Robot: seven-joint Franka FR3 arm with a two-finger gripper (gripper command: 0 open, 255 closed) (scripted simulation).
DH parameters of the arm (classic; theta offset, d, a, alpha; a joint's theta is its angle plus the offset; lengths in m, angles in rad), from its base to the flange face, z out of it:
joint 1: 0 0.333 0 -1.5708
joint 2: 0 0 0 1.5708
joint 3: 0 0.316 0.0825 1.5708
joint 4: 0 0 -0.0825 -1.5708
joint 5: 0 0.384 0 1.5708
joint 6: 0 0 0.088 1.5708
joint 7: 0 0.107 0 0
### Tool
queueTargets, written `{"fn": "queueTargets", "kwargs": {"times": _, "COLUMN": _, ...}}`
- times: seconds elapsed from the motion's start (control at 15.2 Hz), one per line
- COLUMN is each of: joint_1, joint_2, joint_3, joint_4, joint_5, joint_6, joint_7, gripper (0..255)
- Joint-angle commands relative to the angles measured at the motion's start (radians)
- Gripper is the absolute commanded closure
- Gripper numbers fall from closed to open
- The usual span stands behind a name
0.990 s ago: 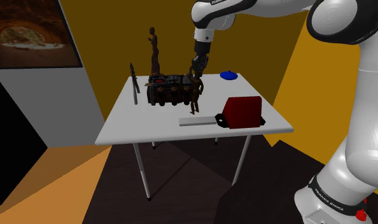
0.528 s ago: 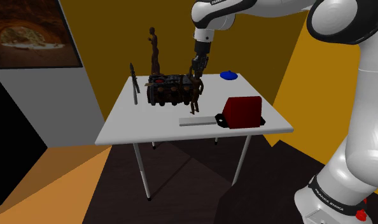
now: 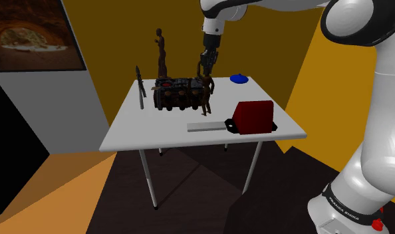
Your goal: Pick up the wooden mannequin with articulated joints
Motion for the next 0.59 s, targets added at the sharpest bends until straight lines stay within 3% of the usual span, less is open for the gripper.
{"fn": "queueTargets", "kwargs": {"times": 0.0, "joint_1": -0.001, "joint_2": -0.002, "joint_3": 0.0, "joint_4": 0.024, "joint_5": -0.001, "joint_6": -0.026, "joint_7": 0.003, "gripper": 255}}
{"fn": "queueTargets", "kwargs": {"times": 0.53, "joint_1": -0.005, "joint_2": 0.009, "joint_3": -0.001, "joint_4": 0.123, "joint_5": -0.001, "joint_6": -0.113, "joint_7": 0.013, "gripper": 255}}
